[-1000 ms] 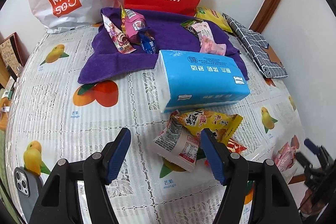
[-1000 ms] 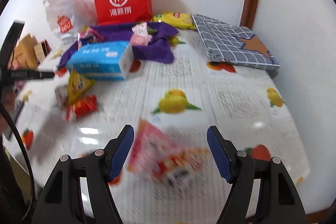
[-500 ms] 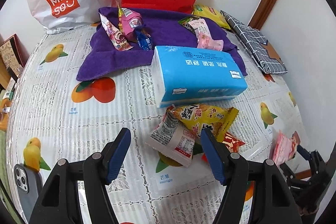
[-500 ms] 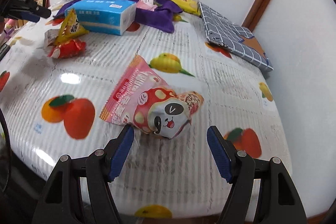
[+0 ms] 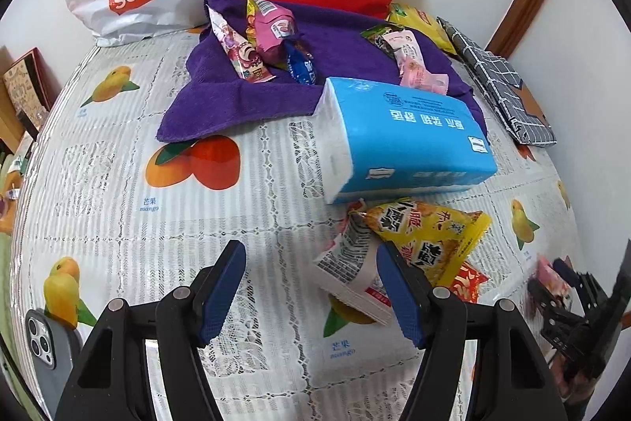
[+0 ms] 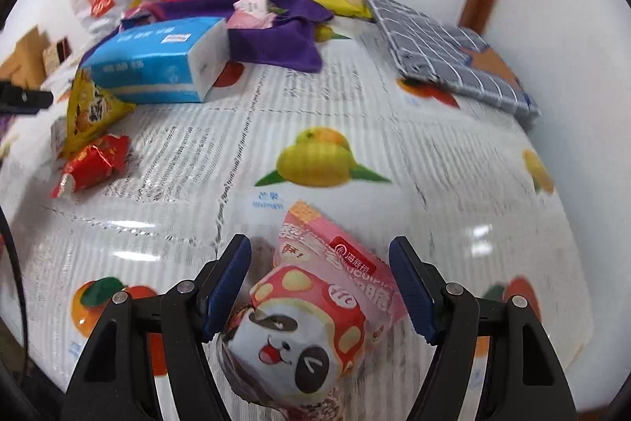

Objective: Organize snacks
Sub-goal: 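Grasp the panda-print snack bag with the right gripper, then grasp the white-and-yellow snack packet with the left gripper while the right lifts the panda bag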

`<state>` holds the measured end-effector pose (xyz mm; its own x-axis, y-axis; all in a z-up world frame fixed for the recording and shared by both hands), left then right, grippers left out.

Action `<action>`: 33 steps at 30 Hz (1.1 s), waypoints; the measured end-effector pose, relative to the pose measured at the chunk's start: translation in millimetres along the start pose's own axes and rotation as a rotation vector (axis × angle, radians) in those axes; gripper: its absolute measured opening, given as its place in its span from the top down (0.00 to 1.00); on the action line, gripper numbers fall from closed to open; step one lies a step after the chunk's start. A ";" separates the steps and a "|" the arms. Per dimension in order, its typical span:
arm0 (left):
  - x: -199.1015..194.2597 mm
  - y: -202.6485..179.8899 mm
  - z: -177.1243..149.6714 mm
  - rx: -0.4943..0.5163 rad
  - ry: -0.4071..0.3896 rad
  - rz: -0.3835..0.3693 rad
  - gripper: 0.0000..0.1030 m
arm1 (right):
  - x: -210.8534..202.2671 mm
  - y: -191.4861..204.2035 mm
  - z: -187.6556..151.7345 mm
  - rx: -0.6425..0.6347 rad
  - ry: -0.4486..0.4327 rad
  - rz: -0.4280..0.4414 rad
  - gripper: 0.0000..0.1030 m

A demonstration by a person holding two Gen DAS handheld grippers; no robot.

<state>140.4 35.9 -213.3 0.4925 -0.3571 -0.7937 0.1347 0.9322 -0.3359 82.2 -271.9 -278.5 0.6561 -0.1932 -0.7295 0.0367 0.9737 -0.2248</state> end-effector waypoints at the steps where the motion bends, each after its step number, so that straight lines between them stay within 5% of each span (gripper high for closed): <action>1: 1.2 0.6 0.8 -0.002 0.000 -0.002 0.35 | -2.7 -2.6 -3.4 0.013 0.004 -0.002 0.30; 11: 8.5 -10.5 -4.2 0.028 0.007 -0.044 0.35 | 4.8 -11.6 -17.7 0.112 0.050 -0.024 0.31; 14: 8.6 -13.9 -9.2 0.047 0.008 -0.053 0.35 | 6.1 -11.8 -14.0 0.164 0.014 0.003 0.43; 23: 18.9 -17.0 -13.3 0.057 0.030 -0.038 0.35 | 17.7 7.3 21.7 0.156 -0.064 0.068 0.47; 28: 18.6 -12.6 -10.7 0.047 0.032 -0.022 0.35 | 14.6 28.4 47.5 0.094 -0.085 0.142 0.44; 33: 17.0 -9.5 -11.1 0.044 0.028 -0.019 0.35 | 0.0 27.4 45.5 0.076 -0.095 0.114 0.30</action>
<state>138.0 20.3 -229.2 0.4651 -0.3756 -0.8016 0.1821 0.9268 -0.3286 117.5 -239.7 -255.3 0.7275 -0.0724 -0.6822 0.0129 0.9957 -0.0918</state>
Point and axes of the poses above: each gripper's, at about its wrist camera, not at the fingertips, and x roughly the way its jaws point, y to its left, z to its top, the point moved 6 cm from there along x, roughly the way its jaws point, and after that the axes turned 12 degrees about -z, right-handed, at the moved point
